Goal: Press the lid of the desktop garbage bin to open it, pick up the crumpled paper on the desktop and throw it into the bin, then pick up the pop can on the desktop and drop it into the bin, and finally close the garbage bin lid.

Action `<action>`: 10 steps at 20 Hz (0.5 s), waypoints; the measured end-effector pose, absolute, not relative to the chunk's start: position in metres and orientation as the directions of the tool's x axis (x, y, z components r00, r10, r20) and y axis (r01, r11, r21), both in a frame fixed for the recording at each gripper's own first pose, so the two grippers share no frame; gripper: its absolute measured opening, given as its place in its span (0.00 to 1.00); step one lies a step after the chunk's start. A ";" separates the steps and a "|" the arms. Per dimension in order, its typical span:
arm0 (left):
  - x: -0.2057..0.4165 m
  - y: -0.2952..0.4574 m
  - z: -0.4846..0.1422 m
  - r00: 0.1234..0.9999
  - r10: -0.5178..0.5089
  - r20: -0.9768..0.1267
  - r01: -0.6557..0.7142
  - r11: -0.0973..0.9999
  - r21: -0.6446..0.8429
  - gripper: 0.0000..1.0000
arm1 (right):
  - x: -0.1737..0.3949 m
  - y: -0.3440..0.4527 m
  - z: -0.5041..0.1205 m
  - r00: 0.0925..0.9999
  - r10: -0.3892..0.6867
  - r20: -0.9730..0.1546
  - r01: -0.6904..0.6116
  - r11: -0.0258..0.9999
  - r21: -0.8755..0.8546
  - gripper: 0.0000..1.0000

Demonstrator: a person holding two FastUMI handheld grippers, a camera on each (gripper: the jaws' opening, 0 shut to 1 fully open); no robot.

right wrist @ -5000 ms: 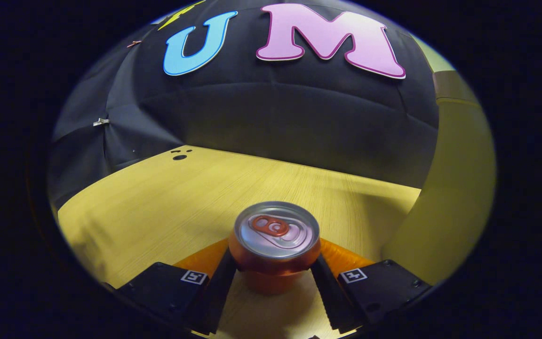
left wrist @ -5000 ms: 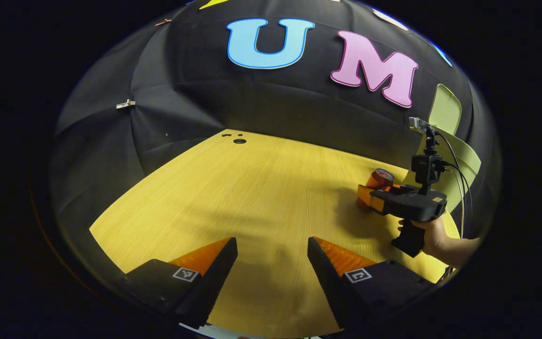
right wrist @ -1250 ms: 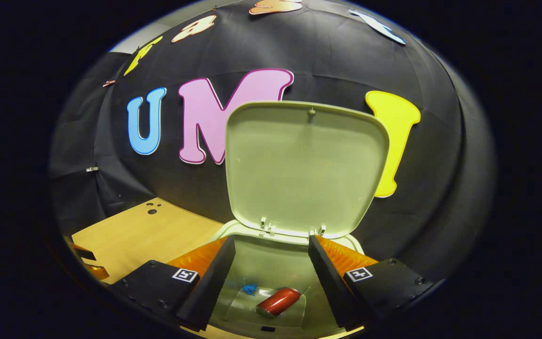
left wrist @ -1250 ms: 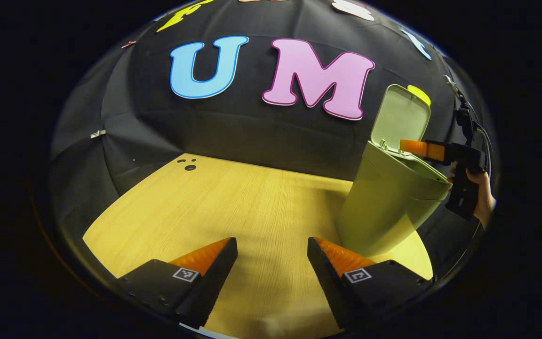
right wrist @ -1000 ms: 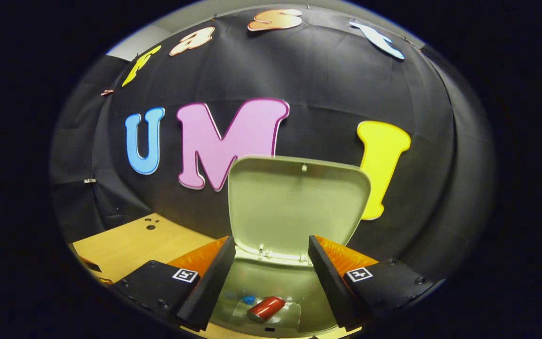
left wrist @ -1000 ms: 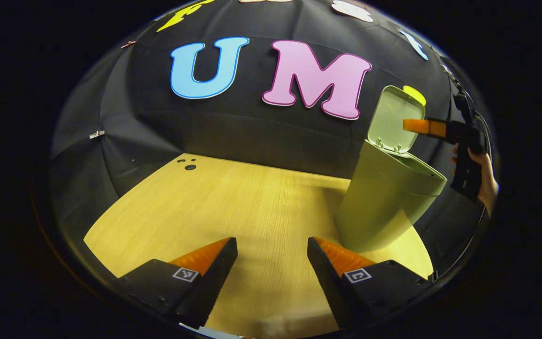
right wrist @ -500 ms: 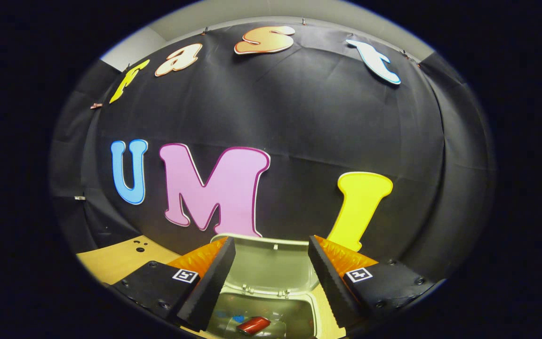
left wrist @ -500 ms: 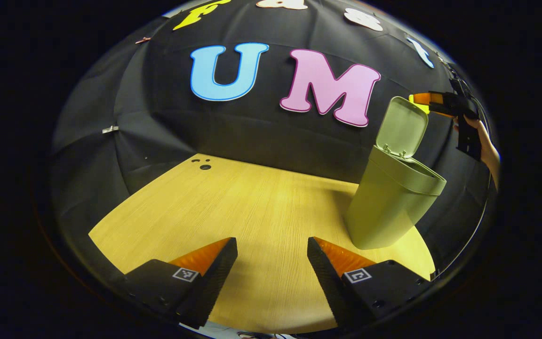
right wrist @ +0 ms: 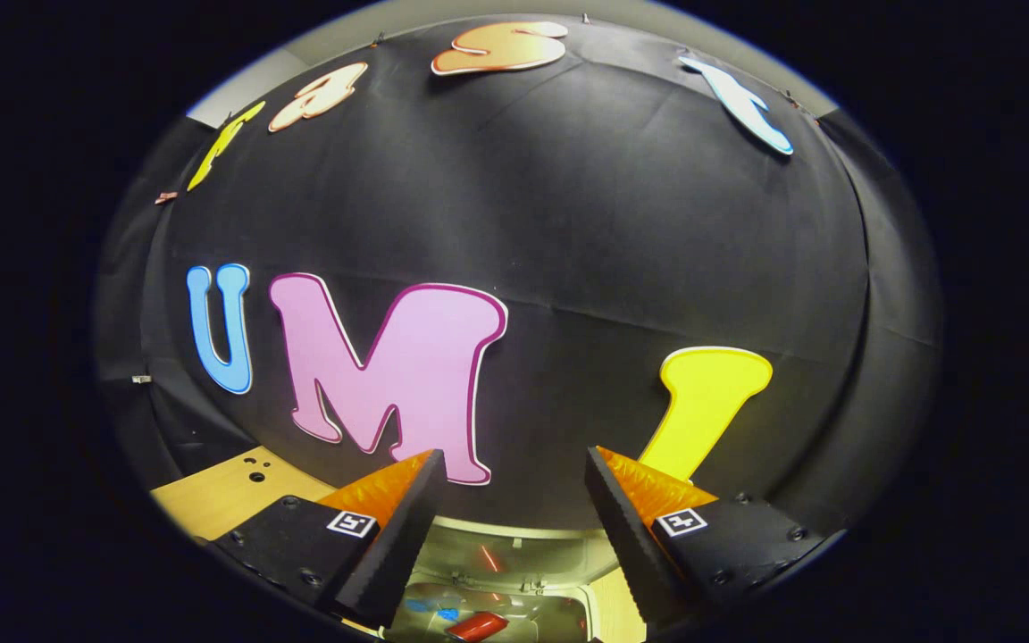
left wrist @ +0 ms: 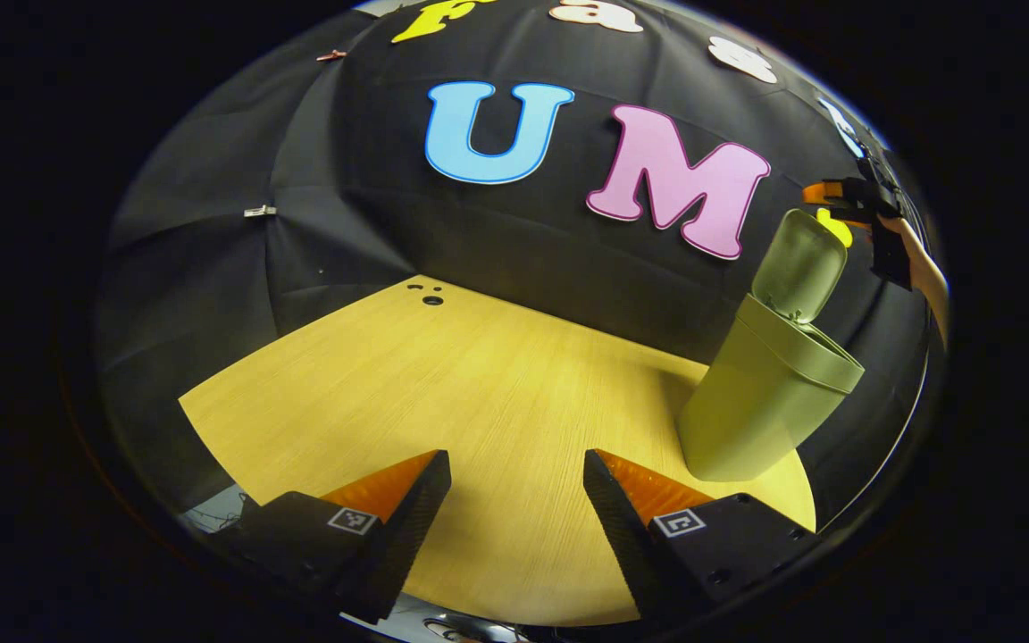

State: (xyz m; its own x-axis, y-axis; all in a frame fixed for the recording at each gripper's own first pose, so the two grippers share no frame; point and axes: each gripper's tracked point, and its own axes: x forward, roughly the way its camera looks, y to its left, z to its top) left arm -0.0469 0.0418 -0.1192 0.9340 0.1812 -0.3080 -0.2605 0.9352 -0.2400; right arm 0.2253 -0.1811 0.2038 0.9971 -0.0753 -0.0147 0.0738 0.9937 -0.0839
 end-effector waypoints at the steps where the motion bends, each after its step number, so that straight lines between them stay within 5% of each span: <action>1: -0.049 0.042 -0.119 0.934 0.182 -0.308 -0.262 0.934 -0.241 0.96 | 0.230 -0.182 0.201 0.997 -0.073 -0.030 0.071 0.995 -0.075 0.97; 10: -0.069 0.050 -0.127 0.923 0.204 -0.325 -0.272 0.945 -0.180 0.96 | 0.232 -0.186 0.176 0.989 -0.084 -0.117 0.076 0.994 -0.074 0.98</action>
State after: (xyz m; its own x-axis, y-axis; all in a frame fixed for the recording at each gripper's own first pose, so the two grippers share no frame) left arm -0.0691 0.0497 -0.1271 0.9234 0.2043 -0.3250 -0.2724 0.9453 -0.1797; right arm 0.2316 -0.1859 0.1762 0.9895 -0.0845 -0.1175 0.0761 0.9944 -0.0738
